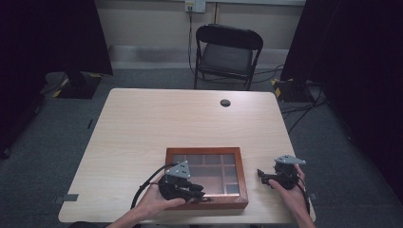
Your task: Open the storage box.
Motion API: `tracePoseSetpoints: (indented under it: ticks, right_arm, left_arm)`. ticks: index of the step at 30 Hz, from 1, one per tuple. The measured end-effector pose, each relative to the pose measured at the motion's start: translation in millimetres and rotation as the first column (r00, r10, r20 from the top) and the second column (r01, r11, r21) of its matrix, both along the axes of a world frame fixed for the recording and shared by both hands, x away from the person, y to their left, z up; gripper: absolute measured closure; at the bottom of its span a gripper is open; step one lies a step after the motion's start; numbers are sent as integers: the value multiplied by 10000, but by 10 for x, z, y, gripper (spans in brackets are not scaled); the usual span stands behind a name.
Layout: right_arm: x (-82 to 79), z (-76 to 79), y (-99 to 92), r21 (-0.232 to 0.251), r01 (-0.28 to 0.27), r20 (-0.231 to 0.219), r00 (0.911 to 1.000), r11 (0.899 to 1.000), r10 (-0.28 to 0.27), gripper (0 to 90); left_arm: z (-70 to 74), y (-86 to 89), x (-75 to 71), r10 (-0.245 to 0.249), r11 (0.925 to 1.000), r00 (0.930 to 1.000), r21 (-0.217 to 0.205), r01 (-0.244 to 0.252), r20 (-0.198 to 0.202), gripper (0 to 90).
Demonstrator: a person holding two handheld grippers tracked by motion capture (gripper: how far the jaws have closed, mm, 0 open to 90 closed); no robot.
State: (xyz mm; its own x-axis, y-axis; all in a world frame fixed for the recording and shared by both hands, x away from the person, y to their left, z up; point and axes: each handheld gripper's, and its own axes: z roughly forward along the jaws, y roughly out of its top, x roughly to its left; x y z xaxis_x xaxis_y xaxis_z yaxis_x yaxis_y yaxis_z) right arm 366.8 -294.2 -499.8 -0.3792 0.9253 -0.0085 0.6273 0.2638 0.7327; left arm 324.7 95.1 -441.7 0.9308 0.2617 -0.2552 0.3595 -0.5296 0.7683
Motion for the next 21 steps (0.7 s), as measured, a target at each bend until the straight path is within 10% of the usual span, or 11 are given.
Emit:
tracePoseSetpoints:
  ticks: [21]
  right_arm:
    - [3,0,3,1,-9,0,10000,10000,9,118]
  left_arm:
    - [2,-153,-90,-894,9957,9951,292,882,424,813]
